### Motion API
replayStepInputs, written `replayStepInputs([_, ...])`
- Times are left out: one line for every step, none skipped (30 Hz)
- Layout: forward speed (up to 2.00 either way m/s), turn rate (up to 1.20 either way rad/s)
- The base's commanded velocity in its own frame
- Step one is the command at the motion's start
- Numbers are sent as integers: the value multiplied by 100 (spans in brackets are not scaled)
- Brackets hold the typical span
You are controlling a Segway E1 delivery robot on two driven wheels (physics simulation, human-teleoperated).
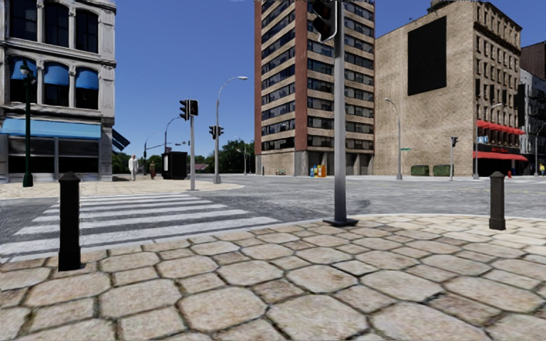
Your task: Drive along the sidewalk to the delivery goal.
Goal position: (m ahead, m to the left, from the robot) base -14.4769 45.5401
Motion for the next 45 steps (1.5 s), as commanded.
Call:
replayStepInputs([198,50])
replayStepInputs([198,50])
replayStepInputs([198,50])
replayStepInputs([198,50])
replayStepInputs([198,50])
replayStepInputs([198,50])
replayStepInputs([198,50])
replayStepInputs([198,50])
replayStepInputs([198,50])
replayStepInputs([198,50])
replayStepInputs([198,50])
replayStepInputs([198,50])
replayStepInputs([198,50])
replayStepInputs([198,50])
replayStepInputs([198,50])
replayStepInputs([198,50])
replayStepInputs([198,50])
replayStepInputs([198,50])
replayStepInputs([198,50])
replayStepInputs([198,50])
replayStepInputs([198,50])
replayStepInputs([198,50])
replayStepInputs([198,50])
replayStepInputs([198,50])
replayStepInputs([198,50])
replayStepInputs([198,50])
replayStepInputs([198,50])
replayStepInputs([198,50])
replayStepInputs([198,50])
replayStepInputs([198,50])
replayStepInputs([198,50])
replayStepInputs([198,50])
replayStepInputs([198,50])
replayStepInputs([198,50])
replayStepInputs([198,50])
replayStepInputs([198,50])
replayStepInputs([198,50])
replayStepInputs([198,50])
replayStepInputs([198,50])
replayStepInputs([198,50])
replayStepInputs([198,49])
replayStepInputs([198,49])
replayStepInputs([198,49])
replayStepInputs([198,47])
replayStepInputs([198,34])
